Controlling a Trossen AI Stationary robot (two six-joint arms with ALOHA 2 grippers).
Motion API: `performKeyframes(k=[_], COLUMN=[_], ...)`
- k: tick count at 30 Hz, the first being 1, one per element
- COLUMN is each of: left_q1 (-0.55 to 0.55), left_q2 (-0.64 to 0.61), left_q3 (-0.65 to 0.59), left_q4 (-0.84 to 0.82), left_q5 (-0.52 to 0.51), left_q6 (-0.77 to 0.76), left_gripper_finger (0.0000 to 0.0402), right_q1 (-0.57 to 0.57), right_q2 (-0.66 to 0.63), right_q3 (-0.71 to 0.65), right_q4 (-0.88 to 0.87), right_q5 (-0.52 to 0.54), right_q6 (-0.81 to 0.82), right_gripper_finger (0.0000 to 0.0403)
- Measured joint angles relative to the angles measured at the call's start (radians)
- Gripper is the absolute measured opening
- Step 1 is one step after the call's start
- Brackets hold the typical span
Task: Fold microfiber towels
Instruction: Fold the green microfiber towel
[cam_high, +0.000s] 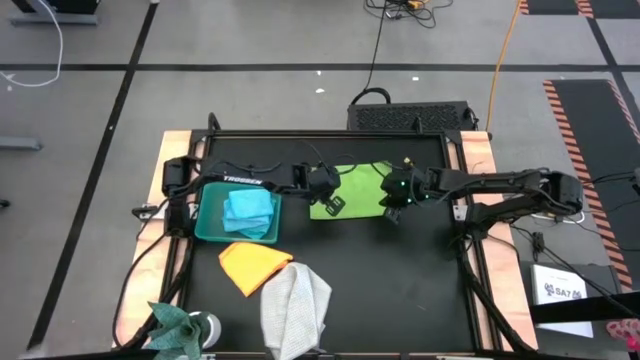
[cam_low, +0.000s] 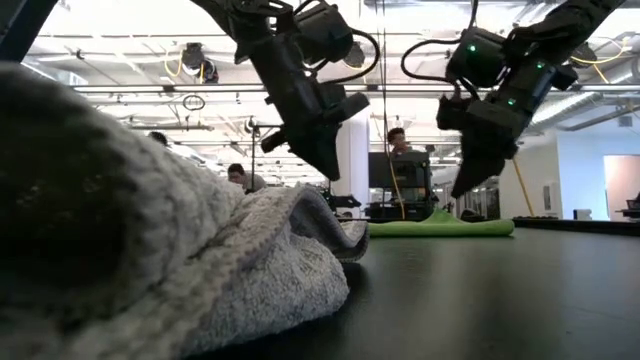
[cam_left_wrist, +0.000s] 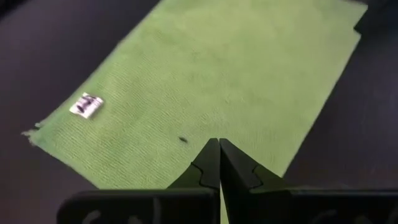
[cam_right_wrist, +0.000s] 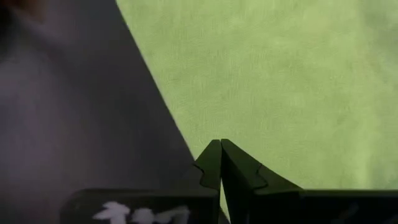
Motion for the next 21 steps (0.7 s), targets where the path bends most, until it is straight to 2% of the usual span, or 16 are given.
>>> performKeyframes(k=[11, 21], left_q1=[-0.060, -0.098], left_q2=[0.031, 0.114], left_q3=[-0.001, -0.002], left_q4=[-0.023, -0.065], left_q5=[-0.023, -0.015], left_q6=[0.031, 0.008], left_gripper_finger=[0.0002, 0.0001], right_q1=[0.020, 0.033], right_q2=[0.015, 0.015], right_q3=[-0.068, -0.117], right_q4=[-0.006, -0.006], right_q5=[0.067, 0.067], right_q6=[0.000, 0.052], right_gripper_finger=[0.0000, 0.0000])
